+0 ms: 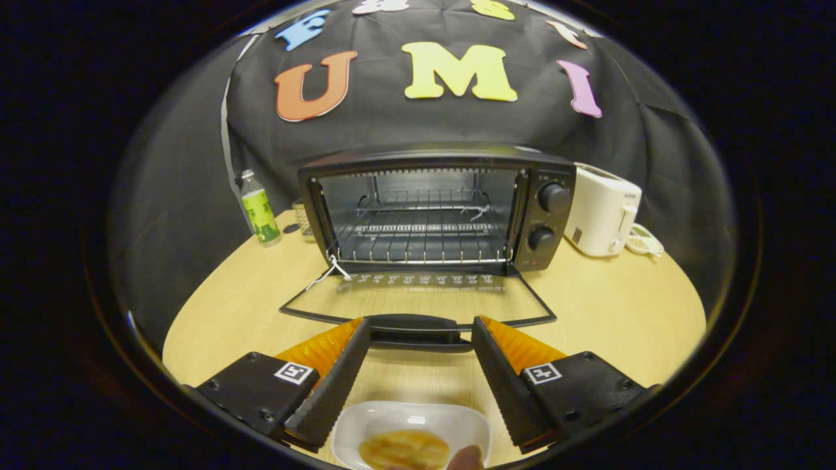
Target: Open the toaster oven, put the food inside, and close the toaster oven door.
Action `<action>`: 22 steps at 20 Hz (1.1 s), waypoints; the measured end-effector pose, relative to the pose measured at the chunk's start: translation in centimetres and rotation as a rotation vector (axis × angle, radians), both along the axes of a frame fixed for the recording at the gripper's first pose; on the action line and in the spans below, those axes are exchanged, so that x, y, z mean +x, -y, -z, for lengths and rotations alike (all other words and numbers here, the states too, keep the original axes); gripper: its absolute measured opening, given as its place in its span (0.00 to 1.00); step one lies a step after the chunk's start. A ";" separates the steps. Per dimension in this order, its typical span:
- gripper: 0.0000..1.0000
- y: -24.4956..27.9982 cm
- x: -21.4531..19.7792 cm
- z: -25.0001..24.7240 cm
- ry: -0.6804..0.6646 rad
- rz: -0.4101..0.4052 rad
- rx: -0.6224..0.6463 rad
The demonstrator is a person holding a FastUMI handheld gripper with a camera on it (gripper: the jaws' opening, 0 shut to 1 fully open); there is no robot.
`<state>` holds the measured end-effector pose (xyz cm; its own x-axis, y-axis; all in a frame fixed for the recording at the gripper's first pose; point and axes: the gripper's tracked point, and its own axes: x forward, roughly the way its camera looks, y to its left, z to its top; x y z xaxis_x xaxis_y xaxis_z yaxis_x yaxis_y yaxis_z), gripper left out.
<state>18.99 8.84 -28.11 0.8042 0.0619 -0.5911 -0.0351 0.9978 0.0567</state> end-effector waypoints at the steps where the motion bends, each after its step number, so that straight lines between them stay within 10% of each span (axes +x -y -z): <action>1: 1.00 -0.1 0.1 0.5 -0.023 0.005 0.011; 22: 0.99 1.1 -9.1 -7.3 0.245 -0.094 -0.007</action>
